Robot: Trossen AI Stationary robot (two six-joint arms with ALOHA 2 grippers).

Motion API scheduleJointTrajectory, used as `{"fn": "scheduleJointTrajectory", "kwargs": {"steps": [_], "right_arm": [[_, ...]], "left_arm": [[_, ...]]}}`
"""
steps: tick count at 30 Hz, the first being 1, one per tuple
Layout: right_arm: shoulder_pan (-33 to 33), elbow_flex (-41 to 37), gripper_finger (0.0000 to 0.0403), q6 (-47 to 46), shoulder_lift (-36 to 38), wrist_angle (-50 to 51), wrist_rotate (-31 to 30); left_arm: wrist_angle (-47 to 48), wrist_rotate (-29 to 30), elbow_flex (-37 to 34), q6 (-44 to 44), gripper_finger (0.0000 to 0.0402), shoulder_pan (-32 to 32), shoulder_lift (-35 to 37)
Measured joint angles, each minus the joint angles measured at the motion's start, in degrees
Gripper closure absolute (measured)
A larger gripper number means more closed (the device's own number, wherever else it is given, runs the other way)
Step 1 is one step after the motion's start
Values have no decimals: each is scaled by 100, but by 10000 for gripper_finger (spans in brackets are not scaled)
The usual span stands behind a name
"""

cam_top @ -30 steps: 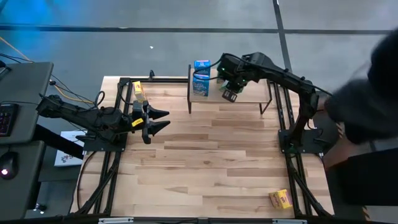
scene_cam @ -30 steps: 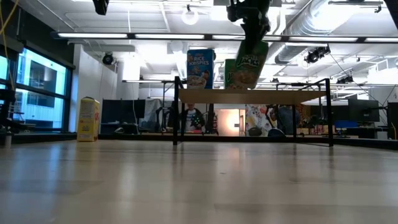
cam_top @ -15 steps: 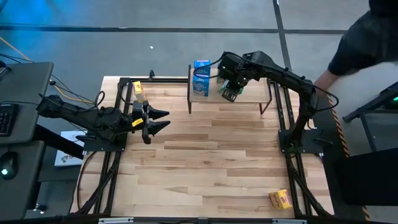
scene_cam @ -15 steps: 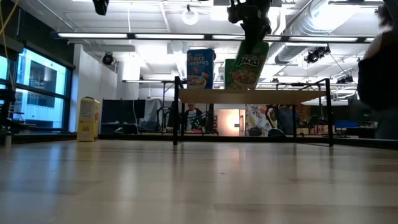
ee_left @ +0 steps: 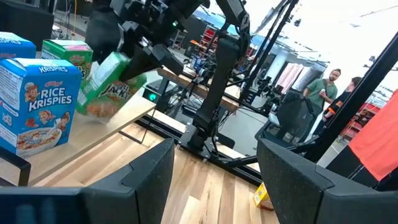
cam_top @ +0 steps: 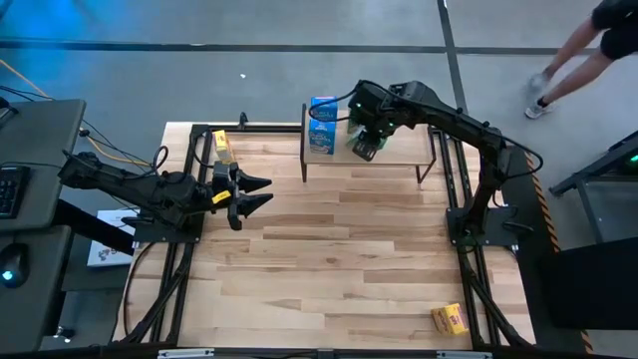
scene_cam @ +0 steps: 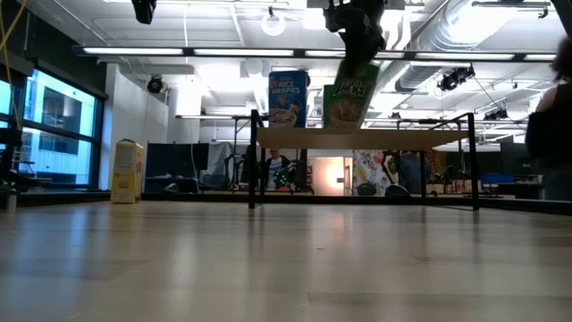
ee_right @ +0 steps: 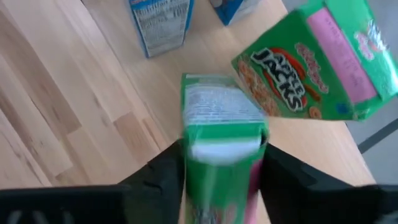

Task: Stack cereal on shelf
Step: Put the green cereal box on the shelf

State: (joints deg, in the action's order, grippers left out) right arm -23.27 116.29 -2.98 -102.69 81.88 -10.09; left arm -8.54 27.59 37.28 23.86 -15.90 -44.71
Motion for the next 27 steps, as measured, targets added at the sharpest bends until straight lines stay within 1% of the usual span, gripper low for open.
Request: {"fn": "scheduleJointTrajectory", "kwargs": {"steps": [3, 6, 12, 15, 21, 27], "right_arm": [[0, 0, 225, 0, 0, -34, 1], [0, 0, 216, 26, 0, -32, 8], [0, 0, 215, 158, 0, -97, -52], [0, 0, 215, 192, 0, -157, -211], [0, 0, 215, 372, 48, -519, -256], [0, 0, 215, 451, 276, -927, -293]], "left_arm": [[3, 0, 0, 0, 181, 1, 0], [22, 0, 0, 0, 181, 0, 0], [21, 0, 0, 0, 181, 0, 0], [20, 0, 0, 0, 181, 2, -2], [20, 0, -2, 0, 181, 1, 0], [102, -1, -4, 0, 181, 2, 0]]}}
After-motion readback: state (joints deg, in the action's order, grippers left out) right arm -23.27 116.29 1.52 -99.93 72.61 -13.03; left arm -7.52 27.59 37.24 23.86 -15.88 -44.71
